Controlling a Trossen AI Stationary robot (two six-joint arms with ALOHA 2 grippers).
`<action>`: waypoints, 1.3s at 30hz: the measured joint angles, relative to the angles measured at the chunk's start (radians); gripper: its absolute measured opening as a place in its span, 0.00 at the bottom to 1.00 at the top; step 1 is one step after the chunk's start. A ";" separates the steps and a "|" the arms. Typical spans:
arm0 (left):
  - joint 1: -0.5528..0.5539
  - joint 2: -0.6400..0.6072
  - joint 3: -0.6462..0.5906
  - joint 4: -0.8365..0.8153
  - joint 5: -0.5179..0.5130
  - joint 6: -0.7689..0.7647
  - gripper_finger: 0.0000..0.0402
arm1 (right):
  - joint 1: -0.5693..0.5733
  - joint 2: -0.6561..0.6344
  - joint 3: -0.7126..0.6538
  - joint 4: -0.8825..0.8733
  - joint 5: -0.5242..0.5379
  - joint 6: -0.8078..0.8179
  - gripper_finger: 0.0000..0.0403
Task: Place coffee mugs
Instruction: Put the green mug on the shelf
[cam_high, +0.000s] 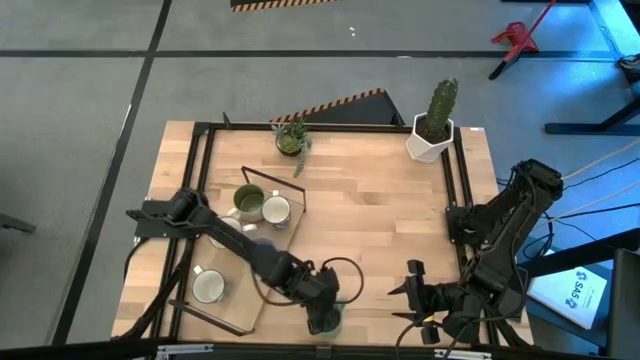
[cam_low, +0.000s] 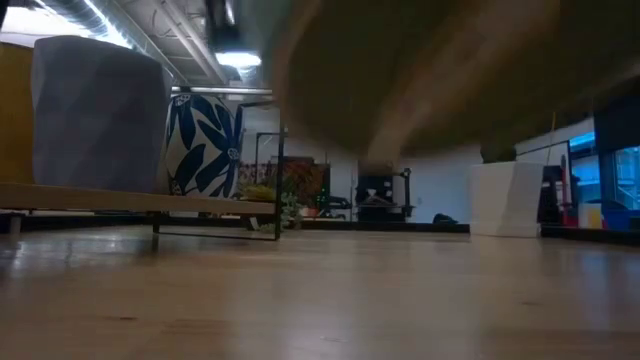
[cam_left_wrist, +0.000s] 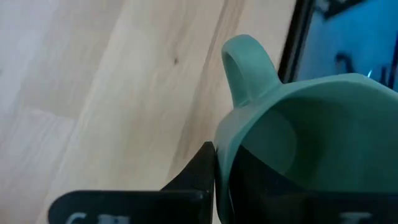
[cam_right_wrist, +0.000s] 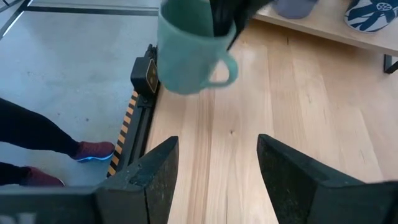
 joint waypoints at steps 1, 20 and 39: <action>-0.011 -0.012 0.001 0.000 -0.022 -0.030 0.05 | 0.000 0.000 0.000 -0.001 0.000 0.000 0.51; -0.289 -0.238 0.002 -0.601 -0.202 -0.871 0.05 | 0.000 0.001 0.000 -0.076 -0.006 -0.002 0.51; -0.374 -0.235 -0.103 -0.703 -0.183 -0.914 0.05 | -0.001 0.001 0.000 -0.108 0.011 -0.002 0.51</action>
